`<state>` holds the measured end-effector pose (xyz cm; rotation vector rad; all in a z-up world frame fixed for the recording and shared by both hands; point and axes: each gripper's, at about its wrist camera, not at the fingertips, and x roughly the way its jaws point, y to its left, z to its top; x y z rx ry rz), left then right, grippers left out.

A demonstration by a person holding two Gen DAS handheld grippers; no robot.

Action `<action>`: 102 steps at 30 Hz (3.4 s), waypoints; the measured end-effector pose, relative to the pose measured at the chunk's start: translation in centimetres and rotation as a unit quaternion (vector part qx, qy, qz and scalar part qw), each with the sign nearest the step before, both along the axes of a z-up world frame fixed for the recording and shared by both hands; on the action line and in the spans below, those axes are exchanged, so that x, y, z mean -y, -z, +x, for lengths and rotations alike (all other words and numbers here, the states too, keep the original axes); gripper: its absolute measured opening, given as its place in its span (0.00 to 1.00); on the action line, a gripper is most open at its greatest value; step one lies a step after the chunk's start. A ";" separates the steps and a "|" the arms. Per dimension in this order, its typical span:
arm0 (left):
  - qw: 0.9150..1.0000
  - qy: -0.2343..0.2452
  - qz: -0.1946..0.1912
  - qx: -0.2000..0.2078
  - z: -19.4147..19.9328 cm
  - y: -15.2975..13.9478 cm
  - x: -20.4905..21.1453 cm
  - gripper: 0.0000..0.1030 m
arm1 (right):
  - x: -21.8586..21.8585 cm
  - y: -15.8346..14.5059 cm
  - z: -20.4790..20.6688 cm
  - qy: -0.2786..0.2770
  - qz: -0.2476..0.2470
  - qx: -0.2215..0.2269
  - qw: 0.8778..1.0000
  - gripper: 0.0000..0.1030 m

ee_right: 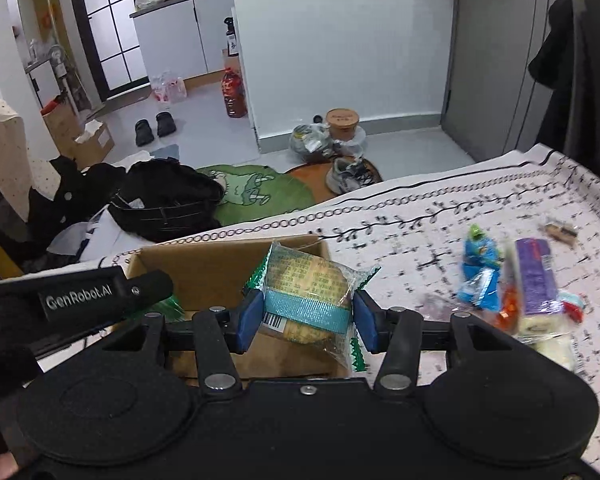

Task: Organize snacks
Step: 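Open right tool dropping cake into box while left tool releases green pack, then reach left tool to orange-labelled bread pack while right tool reaches white barcoded pack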

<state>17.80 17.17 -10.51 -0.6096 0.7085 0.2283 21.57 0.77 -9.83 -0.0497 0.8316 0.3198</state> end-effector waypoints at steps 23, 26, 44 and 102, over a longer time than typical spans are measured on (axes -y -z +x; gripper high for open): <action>0.996 0.066 0.047 -0.039 0.6 -0.8 4.0 0.84 | 8.6 -1.8 -1.2 0.081 0.002 0.004 0.997 0.83; 0.994 0.081 0.054 -0.044 0.8 -1.0 5.0 0.85 | 10.4 -1.9 -1.4 0.096 0.004 0.004 0.995 0.88; 0.988 0.106 0.082 -0.077 0.4 -3.0 10.3 1.00 | 19.9 -3.5 -2.2 0.133 0.033 0.009 0.991 1.00; 0.970 0.196 0.085 -0.116 4.1 2.4 23.8 0.67 | 28.0 1.3 3.0 0.085 0.063 -0.086 0.991 0.80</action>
